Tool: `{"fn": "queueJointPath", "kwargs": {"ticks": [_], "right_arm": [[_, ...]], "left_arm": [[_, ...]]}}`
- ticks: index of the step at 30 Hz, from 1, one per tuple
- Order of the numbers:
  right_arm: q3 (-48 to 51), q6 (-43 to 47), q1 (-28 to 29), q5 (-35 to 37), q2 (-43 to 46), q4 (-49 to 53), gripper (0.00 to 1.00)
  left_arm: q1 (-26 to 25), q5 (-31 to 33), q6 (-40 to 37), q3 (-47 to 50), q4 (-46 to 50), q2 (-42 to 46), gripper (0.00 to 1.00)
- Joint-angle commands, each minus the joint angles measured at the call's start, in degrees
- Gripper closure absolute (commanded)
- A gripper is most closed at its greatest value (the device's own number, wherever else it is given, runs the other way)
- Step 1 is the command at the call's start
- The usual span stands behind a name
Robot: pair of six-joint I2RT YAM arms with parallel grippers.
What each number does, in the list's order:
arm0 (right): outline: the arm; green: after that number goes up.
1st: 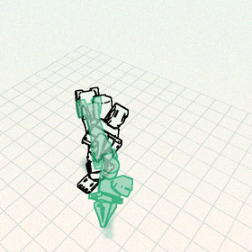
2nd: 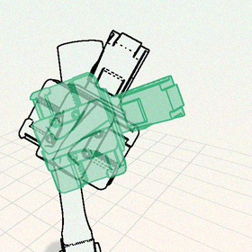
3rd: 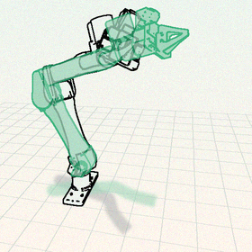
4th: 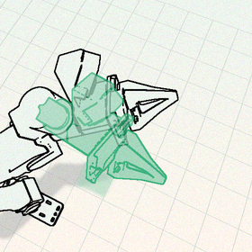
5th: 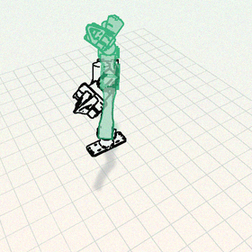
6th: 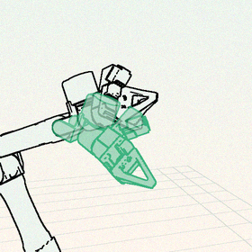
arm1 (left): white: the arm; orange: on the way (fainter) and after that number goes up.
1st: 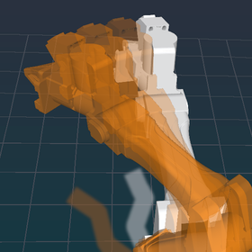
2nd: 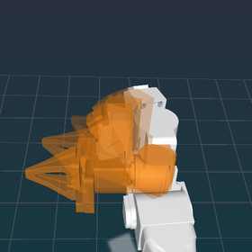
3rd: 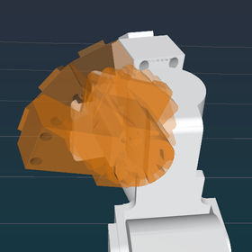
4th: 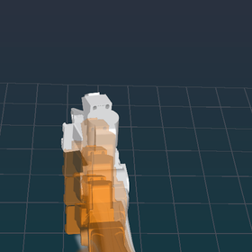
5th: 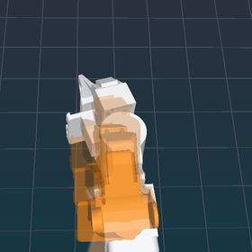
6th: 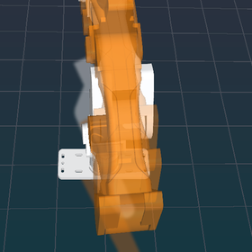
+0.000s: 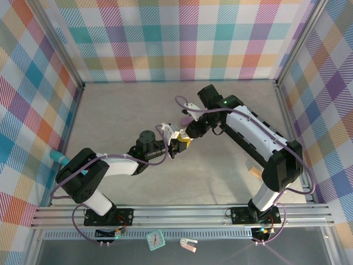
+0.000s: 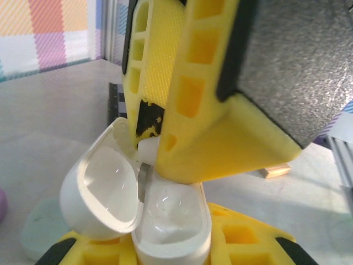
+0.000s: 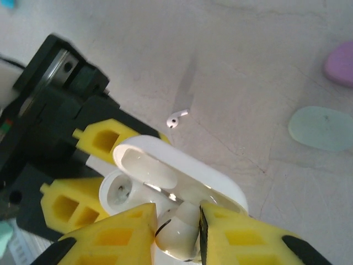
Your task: Insert wireless bluetooth earbuds into charging case
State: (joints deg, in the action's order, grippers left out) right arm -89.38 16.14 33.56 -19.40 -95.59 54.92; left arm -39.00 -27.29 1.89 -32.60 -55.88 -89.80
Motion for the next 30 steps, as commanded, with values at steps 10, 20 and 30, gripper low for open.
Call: {"fn": "queueJointPath", "kwargs": {"ticks": [10,20,30], "right_arm": [[-6.3,17.7,0.4,-8.4,-1.6,10.3,0.75],[-9.6,26.0,-0.1,-13.3,-2.9,15.3,0.74],[-11.3,26.8,-1.1,-15.4,-3.1,14.8,0.7]], "left_arm": [[1.6,-10.0,3.3,1.0,-8.1,4.3,0.96],[2.6,-15.9,4.8,0.8,-9.2,5.7,0.96],[3.0,-18.5,3.0,0.4,-5.2,8.2,0.96]]}}
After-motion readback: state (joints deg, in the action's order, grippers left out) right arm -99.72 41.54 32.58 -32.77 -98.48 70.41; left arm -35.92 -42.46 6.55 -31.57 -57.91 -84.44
